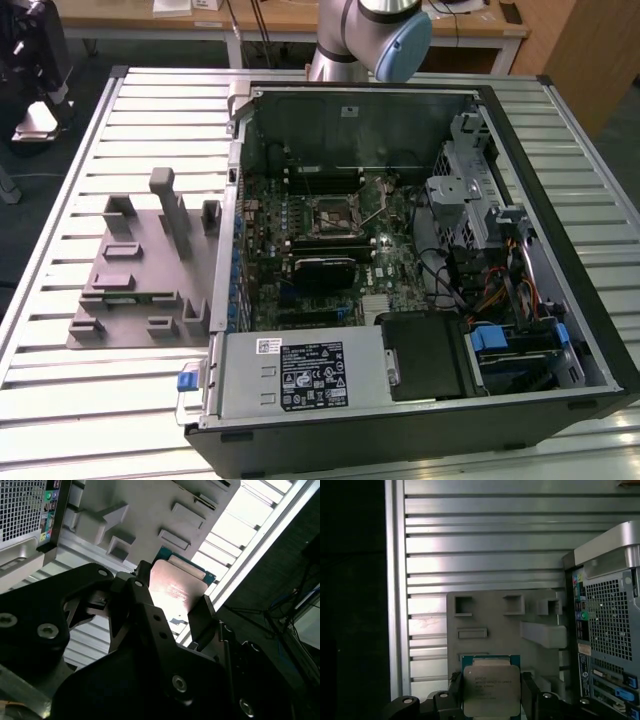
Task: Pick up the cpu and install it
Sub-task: 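Pick up the cpu and move it towards the insertion slot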
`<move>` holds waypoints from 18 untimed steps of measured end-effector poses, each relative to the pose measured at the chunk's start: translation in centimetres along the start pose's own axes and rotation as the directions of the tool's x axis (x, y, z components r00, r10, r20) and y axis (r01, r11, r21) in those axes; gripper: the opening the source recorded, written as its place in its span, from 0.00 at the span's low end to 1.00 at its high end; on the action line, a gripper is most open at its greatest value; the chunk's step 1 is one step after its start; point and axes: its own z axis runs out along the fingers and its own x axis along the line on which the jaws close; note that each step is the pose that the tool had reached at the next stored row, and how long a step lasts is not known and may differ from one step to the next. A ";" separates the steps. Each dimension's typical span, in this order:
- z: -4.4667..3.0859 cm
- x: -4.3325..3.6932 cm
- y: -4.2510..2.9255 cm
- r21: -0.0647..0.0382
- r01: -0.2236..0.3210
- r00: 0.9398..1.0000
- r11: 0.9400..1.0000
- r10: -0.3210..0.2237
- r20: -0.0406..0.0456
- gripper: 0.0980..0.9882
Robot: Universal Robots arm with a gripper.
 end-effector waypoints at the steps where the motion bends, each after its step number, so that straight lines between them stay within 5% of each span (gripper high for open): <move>1: -0.22 -0.02 0.02 0.000 0.000 1.000 1.000 0.000 0.001 0.50; 11: -0.71 -0.06 0.05 0.000 0.000 1.000 1.000 0.000 0.004 0.50; 18: -0.64 -0.79 0.09 0.000 0.000 1.000 1.000 0.000 0.004 0.50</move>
